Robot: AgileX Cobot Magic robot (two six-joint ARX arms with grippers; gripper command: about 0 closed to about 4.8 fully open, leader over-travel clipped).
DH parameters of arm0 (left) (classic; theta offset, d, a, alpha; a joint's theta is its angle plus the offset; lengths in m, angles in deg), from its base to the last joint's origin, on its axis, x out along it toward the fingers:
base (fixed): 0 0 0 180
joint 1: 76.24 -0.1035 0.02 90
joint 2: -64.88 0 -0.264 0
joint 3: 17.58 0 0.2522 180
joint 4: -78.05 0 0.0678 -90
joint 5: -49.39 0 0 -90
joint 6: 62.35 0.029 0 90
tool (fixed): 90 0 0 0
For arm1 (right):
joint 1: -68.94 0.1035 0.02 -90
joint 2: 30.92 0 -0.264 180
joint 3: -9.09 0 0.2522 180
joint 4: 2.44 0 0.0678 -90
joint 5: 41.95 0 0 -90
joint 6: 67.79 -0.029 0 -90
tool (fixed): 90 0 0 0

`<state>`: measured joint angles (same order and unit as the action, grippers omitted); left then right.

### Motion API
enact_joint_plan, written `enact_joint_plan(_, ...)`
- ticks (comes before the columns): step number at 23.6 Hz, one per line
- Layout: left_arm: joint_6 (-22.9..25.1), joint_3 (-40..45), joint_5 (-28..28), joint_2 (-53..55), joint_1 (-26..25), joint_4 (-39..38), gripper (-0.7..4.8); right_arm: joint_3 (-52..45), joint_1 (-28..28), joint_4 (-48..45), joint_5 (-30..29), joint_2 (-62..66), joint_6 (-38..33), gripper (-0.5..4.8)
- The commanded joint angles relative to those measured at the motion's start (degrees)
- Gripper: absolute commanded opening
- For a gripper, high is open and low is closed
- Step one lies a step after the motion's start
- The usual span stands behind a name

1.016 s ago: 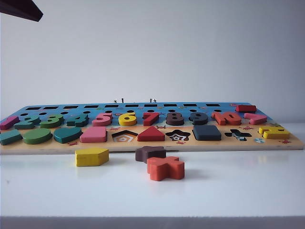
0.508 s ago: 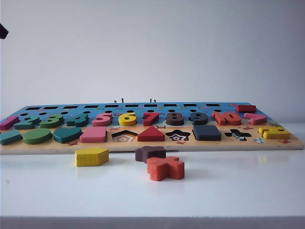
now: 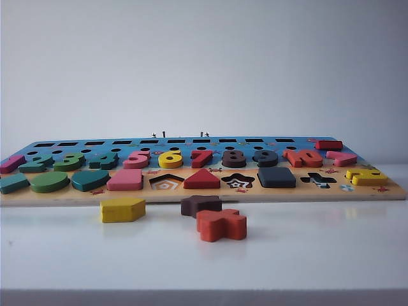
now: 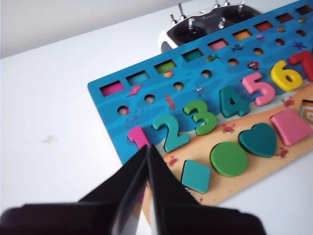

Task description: Insert the cube into the slot.

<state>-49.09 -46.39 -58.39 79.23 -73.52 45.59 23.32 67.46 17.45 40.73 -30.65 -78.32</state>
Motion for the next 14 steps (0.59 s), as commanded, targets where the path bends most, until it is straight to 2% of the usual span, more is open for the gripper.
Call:
enact_joint_plan(1,-2.21,2.05,2.75,-2.47,-0.11,2.67,0.17,0.00,0.07,-1.38,-0.22,-0.11,0.07,1.44)
enact_joint_plan(4,-3.82,4.31,4.09,-5.16,-0.11,3.85,0.17,0.00,0.07,-1.31,-0.22,-0.11,0.04,1.44)
enact_joint_plan(14,-4.74,8.57,4.37,-11.02,-0.11,3.85,0.17,0.00,0.02,1.36,-0.22,-0.11,0.07,1.44)
